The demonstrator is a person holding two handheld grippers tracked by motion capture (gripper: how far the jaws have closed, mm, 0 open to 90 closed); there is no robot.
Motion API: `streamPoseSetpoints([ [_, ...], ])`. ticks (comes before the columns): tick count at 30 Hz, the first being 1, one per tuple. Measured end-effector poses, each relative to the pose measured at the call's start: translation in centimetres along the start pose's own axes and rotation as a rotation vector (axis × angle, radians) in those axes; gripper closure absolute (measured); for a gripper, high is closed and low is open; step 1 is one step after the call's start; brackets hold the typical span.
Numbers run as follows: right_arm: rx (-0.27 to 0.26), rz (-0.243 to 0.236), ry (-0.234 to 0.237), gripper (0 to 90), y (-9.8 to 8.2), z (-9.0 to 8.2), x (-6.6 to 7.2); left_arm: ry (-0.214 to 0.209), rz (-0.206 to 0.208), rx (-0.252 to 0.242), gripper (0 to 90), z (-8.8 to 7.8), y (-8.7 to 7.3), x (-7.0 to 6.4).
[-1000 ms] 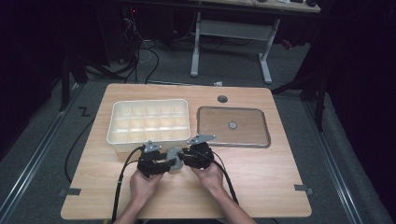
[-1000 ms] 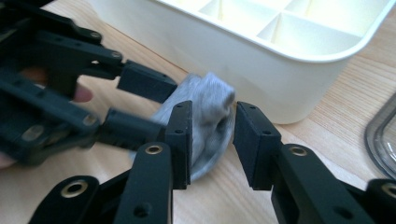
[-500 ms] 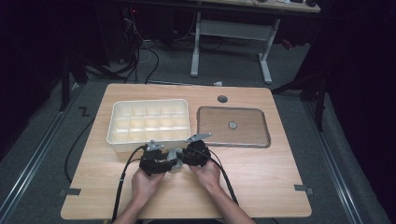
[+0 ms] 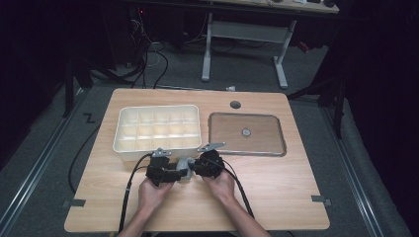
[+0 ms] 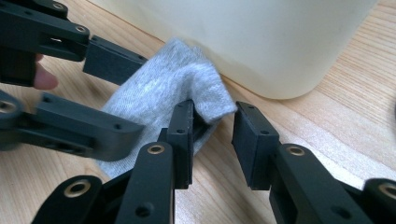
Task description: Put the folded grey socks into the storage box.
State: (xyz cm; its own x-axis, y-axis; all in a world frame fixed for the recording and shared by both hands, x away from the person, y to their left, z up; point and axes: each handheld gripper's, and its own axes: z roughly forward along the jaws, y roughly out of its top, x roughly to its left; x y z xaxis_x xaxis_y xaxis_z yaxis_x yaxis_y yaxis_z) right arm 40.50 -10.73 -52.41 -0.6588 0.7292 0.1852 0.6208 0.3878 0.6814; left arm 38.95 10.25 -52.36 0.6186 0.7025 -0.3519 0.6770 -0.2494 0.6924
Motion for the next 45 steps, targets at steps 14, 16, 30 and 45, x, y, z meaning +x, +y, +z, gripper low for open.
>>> streamPoseSetpoints([
  [14,0.002,-0.033,-0.028,68.0,-0.4,0.1,0.3,-0.008,-0.091,-0.053,39.9,-1.3,0.3,1.7],
  [16,0.004,-0.048,-0.036,67.9,-0.4,0.1,0.4,-0.023,-0.105,-0.045,39.3,-0.8,0.3,1.8],
  [30,0.009,-0.133,-0.070,68.1,-0.5,0.2,1.3,-0.062,-0.134,-0.027,47.2,0.5,0.2,2.4],
  [45,-0.035,-0.080,-0.181,57.4,-3.0,-3.9,-1.4,-0.060,-0.104,-0.015,65.3,0.4,0.1,2.0],
])
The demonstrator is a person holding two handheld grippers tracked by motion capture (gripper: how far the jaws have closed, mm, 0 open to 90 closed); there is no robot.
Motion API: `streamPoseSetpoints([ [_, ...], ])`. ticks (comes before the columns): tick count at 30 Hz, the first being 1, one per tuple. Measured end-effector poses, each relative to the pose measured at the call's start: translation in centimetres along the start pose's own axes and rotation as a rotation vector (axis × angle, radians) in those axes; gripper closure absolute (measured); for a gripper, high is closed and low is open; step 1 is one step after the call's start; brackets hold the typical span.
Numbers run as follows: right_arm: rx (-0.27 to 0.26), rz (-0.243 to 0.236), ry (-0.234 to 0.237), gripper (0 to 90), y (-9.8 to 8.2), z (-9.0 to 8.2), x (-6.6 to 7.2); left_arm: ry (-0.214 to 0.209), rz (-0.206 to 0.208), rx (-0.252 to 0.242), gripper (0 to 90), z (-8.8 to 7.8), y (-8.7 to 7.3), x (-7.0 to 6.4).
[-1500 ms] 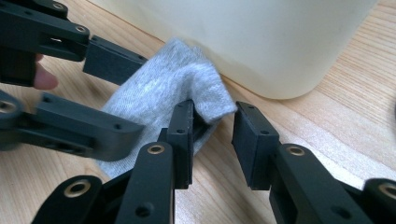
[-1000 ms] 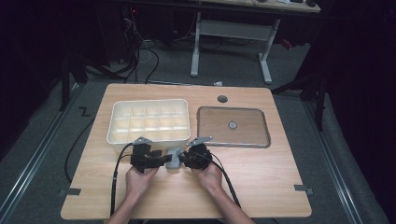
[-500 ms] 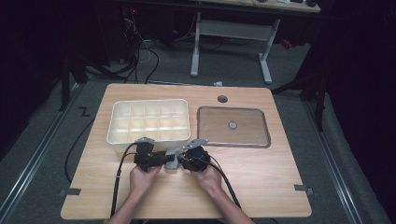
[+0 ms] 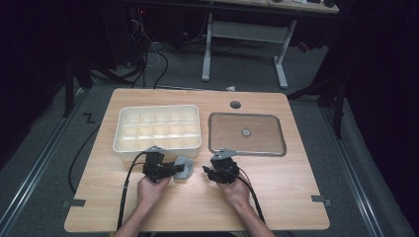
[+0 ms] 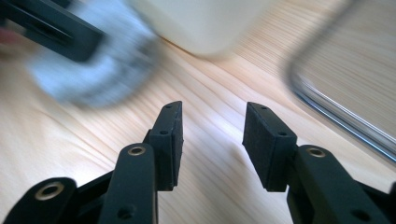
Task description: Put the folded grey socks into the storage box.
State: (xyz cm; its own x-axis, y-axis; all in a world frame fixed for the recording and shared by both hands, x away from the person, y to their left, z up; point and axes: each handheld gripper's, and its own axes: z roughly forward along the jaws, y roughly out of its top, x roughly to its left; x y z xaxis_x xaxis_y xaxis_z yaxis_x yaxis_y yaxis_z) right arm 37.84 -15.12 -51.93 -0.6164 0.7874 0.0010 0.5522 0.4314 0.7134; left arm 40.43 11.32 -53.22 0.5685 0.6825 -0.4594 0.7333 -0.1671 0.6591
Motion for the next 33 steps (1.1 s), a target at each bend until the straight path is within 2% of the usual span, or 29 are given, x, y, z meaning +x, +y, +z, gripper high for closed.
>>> streamPoseSetpoints([
  [2,0.015,0.023,-0.042,56.1,-1.0,-0.7,-1.2,0.004,0.005,-0.001,66.8,0.0,0.0,-0.1],
  [5,0.026,0.030,-0.114,53.6,-2.3,-1.7,-2.4,0.011,0.018,0.004,69.7,-0.1,0.0,-0.4],
  [11,0.014,0.065,-0.173,50.1,-4.0,-2.8,-4.0,0.016,0.039,0.006,72.9,-0.4,0.0,-0.6],
  [14,-0.005,0.058,-0.196,47.4,-4.5,-3.1,-4.3,0.021,0.045,0.000,74.0,-0.8,0.0,-0.5],
  [16,-0.030,0.046,-0.194,46.6,-4.8,-3.0,-4.5,0.023,0.046,-0.001,74.3,-1.1,0.1,-0.5],
  [20,-0.034,0.037,-0.184,46.6,-4.6,-2.9,-4.6,0.024,0.057,0.006,74.6,-1.5,0.0,-0.6],
  [24,-0.029,0.065,-0.165,45.4,-4.6,-2.9,-5.0,0.013,0.063,0.006,74.7,-1.7,0.2,-0.8],
  [27,-0.025,0.086,-0.153,44.9,-4.7,-2.9,-5.1,0.009,0.083,0.005,74.7,-2.2,0.6,-1.0],
  [31,-0.023,0.098,-0.148,44.2,-4.7,-2.9,-5.2,-0.014,0.062,-0.007,74.7,-2.8,1.0,-1.3],
  [33,-0.023,0.104,-0.145,43.6,-4.7,-2.9,-5.2,-0.006,0.060,0.002,74.7,-3.1,1.0,-1.4],
])
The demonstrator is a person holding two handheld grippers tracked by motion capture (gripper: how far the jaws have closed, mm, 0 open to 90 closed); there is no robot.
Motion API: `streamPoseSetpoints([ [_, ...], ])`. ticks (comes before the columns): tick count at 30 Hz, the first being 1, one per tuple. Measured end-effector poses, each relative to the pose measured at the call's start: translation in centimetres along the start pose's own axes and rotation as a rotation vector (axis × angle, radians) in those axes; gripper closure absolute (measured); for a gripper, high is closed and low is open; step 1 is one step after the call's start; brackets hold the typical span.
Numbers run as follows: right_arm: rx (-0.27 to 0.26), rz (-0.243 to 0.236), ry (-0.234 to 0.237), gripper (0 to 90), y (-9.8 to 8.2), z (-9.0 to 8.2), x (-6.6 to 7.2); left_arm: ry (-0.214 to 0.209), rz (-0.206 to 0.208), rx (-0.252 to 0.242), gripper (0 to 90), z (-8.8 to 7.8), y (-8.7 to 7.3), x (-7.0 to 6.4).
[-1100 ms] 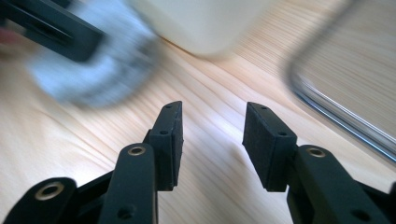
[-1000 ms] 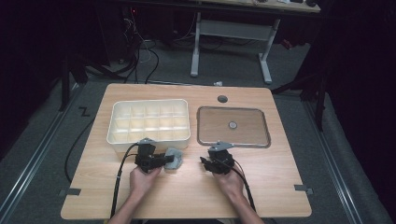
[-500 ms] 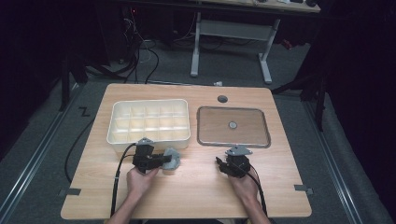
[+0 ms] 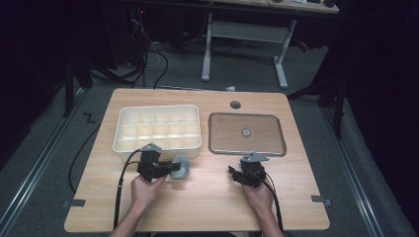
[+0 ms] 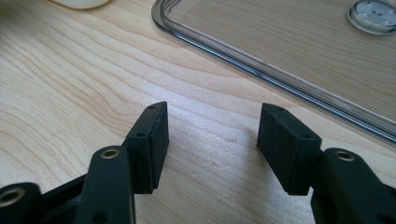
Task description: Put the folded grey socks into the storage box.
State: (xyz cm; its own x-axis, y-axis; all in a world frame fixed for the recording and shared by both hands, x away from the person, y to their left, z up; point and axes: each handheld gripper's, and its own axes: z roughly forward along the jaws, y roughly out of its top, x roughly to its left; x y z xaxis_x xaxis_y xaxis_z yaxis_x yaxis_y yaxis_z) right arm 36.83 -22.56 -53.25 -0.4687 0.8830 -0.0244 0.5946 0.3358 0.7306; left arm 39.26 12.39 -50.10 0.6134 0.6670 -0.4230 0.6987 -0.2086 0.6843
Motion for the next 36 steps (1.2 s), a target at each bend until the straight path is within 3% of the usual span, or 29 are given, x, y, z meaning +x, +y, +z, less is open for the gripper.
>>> streamPoseSetpoints([
  [8,0.000,0.000,0.000,43.6,0.0,0.0,0.0,0.029,0.012,0.010,74.7,-1.6,0.3,0.0],
  [11,0.000,-0.001,0.000,43.7,0.0,0.0,0.0,0.026,0.024,0.005,74.6,-2.1,0.8,-0.2],
  [13,0.000,-0.001,0.000,43.6,0.0,0.0,0.0,0.002,0.006,0.000,74.6,-2.4,0.9,0.0],
  [19,0.000,-0.001,0.000,43.6,0.0,0.0,0.0,0.005,0.019,0.020,74.6,-2.9,1.4,0.1],
  [34,0.000,0.001,-0.002,43.0,0.0,0.0,0.0,0.001,0.027,-0.011,74.4,-4.9,3.6,0.1],
  [36,0.001,0.002,-0.002,43.0,0.0,0.0,0.0,-0.012,0.012,-0.025,74.4,-5.2,3.8,0.3],
])
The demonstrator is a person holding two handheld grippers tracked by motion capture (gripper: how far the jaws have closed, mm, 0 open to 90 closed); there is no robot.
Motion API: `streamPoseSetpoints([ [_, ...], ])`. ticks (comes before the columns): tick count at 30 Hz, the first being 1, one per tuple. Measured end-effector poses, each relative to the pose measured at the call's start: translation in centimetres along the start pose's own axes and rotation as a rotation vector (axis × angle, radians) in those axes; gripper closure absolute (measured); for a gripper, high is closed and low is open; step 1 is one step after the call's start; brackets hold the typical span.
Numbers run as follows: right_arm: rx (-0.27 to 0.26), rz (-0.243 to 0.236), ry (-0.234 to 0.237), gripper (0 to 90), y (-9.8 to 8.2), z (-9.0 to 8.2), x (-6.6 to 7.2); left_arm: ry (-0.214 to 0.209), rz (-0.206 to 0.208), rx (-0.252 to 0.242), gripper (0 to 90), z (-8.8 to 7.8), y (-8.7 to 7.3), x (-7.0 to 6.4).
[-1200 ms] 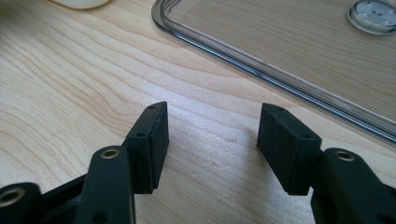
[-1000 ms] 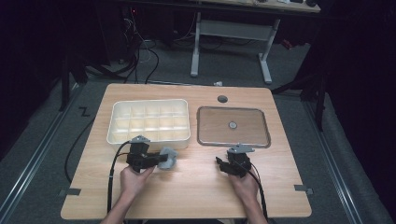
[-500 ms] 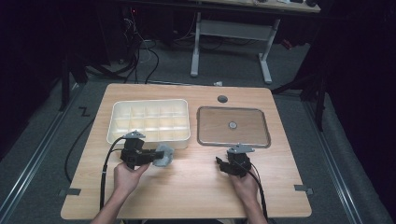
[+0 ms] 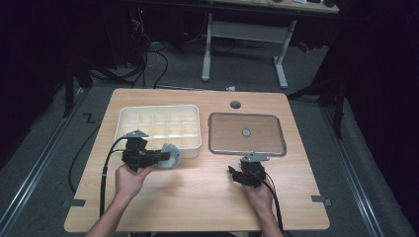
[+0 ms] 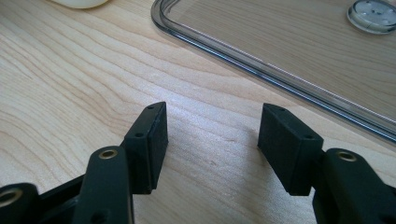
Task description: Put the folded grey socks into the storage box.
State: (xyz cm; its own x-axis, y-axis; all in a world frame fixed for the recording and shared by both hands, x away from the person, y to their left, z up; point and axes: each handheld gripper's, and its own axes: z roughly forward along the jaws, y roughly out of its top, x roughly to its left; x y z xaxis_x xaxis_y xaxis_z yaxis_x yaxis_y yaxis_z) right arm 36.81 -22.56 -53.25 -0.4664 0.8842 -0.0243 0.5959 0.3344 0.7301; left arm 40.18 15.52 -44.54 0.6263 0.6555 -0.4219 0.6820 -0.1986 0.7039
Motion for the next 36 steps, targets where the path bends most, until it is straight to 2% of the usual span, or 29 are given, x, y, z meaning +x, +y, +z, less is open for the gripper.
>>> streamPoseSetpoints([
  [5,0.000,0.001,0.000,43.0,0.0,0.0,0.0,-0.005,-0.030,-0.016,74.4,-0.8,0.1,0.6],
  [13,-0.001,0.000,0.000,43.1,0.0,0.0,0.0,0.012,-0.031,-0.032,74.5,-2.2,1.0,1.2],
  [15,0.001,0.001,0.000,43.1,0.0,0.0,0.0,0.007,-0.048,-0.036,74.5,-2.5,1.2,1.5],
  [22,0.001,0.001,0.001,43.1,0.0,0.0,0.0,0.018,-0.067,-0.055,74.4,-3.3,2.3,2.4],
  [26,0.000,0.000,0.000,43.1,0.0,0.0,0.0,0.031,-0.059,-0.052,74.4,-3.5,3.0,2.6],
  [28,0.000,0.000,0.000,43.1,0.0,0.0,0.0,0.017,-0.072,-0.059,74.5,-3.4,3.3,2.9],
  [35,0.000,0.000,0.001,43.1,0.0,0.0,0.0,0.032,-0.067,-0.035,74.4,-2.6,4.3,3.7],
  [36,0.000,0.000,0.001,43.1,0.0,0.0,0.0,0.025,-0.075,-0.039,74.4,-2.5,4.4,3.8],
])
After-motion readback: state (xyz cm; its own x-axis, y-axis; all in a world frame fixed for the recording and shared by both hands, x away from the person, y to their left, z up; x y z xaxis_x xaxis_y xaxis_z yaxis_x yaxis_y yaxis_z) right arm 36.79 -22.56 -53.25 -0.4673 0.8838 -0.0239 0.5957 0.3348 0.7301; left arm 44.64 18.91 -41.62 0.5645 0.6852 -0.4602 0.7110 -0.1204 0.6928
